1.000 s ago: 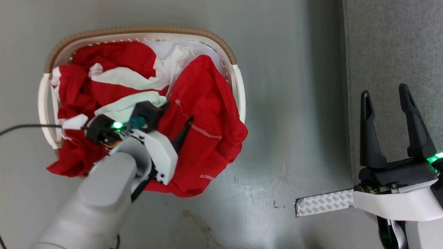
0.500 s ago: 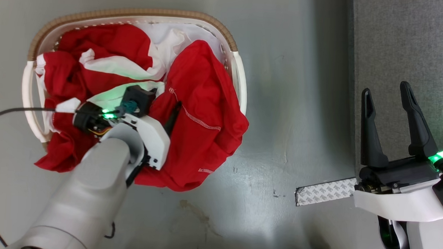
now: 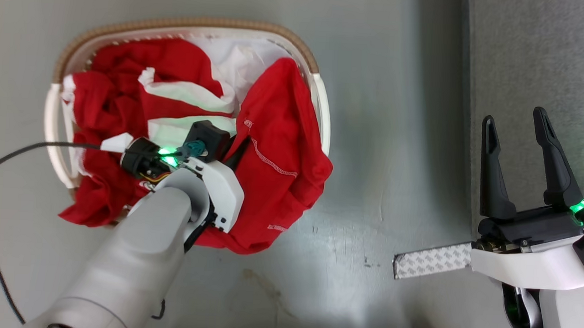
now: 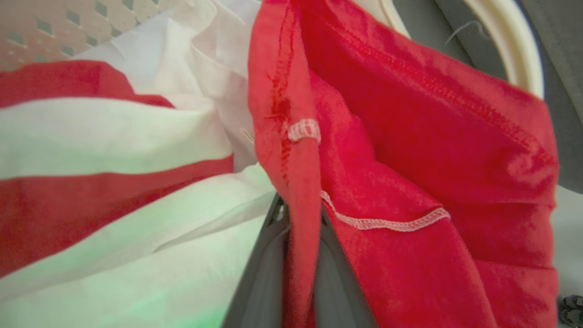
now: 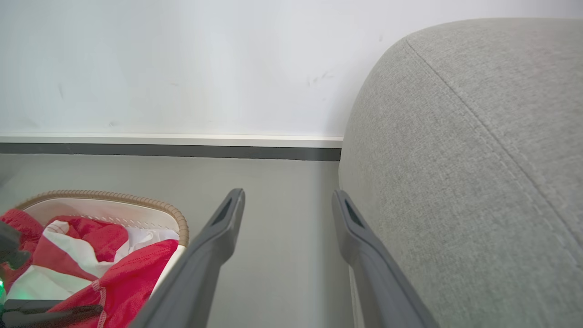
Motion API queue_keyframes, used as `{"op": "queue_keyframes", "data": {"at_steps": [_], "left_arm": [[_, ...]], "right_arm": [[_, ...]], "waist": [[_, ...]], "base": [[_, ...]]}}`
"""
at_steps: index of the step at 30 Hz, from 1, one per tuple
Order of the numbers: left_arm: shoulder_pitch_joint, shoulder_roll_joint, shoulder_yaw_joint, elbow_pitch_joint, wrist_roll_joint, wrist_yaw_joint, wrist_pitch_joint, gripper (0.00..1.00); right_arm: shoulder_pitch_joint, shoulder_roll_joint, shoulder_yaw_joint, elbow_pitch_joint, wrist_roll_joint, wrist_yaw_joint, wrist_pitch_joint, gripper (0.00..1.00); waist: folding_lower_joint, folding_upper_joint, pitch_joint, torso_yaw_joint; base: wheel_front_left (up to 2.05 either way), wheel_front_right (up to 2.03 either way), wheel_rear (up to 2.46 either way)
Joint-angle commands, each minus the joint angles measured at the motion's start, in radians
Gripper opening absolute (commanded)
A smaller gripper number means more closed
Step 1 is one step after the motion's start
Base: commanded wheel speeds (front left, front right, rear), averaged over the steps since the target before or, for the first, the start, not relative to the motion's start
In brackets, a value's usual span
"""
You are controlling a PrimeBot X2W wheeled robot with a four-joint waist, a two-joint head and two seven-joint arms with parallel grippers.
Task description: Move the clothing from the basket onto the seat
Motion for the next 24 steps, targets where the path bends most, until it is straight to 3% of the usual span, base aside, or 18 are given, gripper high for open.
{"op": "queue_keyframes", "data": {"at_steps": [1,12,24], "left_arm": [[0.016,0.009,0.004,-0.012,-0.026,0.002,-0.006,0.0],[0.208,0.072,0.109,-0.255,-0.094,0.008,-0.008,0.0],[0.476,0.12,0.22,-0.556,-0.087,0.072,-0.008,0.0]], "right_arm": [[-0.017,-0.002,0.0,0.005,0.002,-0.002,-0.003,1.0],[0.043,-0.002,-0.007,0.068,-0.009,-0.002,-0.003,1.0],[0.145,-0.002,0.027,0.14,0.007,-0.002,-0.003,1.0]], "waist": [[-0.0001,0.0,-0.034,0.007],[-0.0001,0.0,-0.303,0.052],[-0.0001,0.0,-0.595,0.071]], "base": [[0.0,0.0,0.0],[0.0,0.0,0.0],[0.0,0.0,0.0]]}}
